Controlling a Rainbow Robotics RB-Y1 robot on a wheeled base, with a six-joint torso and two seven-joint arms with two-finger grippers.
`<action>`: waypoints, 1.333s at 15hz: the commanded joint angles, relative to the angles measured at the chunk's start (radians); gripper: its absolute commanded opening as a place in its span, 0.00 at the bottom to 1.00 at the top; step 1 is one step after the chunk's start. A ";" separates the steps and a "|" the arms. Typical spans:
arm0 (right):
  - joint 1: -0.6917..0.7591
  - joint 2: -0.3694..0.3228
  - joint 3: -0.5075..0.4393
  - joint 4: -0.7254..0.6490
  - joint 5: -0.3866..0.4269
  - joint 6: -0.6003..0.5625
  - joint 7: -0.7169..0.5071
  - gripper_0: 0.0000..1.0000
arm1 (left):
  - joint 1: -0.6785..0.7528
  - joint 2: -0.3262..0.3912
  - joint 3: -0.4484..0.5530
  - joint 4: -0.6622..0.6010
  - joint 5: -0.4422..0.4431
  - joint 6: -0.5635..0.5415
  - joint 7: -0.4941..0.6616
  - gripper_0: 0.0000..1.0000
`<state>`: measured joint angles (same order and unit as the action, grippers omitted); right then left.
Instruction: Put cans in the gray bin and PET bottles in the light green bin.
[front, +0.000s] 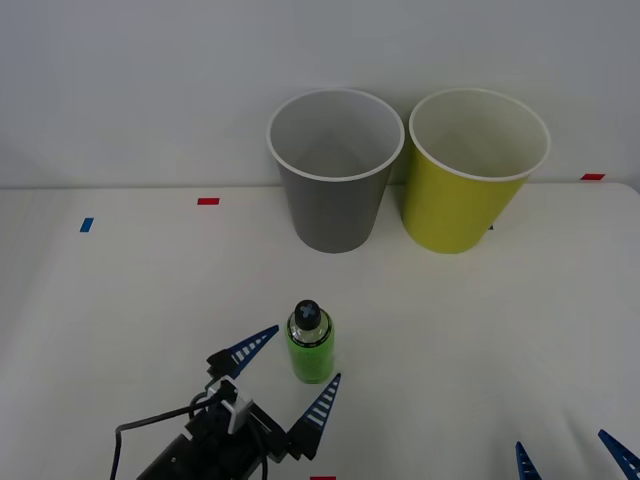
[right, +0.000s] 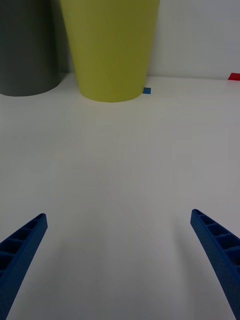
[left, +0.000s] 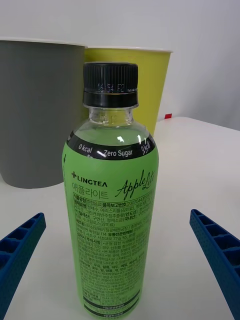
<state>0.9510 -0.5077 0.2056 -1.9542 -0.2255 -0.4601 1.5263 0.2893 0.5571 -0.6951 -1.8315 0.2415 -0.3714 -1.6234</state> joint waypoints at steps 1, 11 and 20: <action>0.000 0.000 0.000 0.000 0.000 0.000 0.000 1.00 | -0.009 -0.009 0.014 0.000 -0.002 -0.003 0.002 1.00; 0.000 0.000 0.000 0.000 0.000 0.000 0.000 1.00 | -0.067 -0.032 -0.015 -0.003 -0.011 0.042 -0.003 1.00; 0.000 0.000 0.000 0.000 0.000 0.000 0.000 1.00 | -0.136 -0.068 -0.015 0.000 -0.025 0.132 0.002 0.85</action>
<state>0.9510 -0.5077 0.2056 -1.9543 -0.2255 -0.4602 1.5263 0.1539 0.4943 -0.7102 -1.8317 0.2215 -0.2408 -1.6212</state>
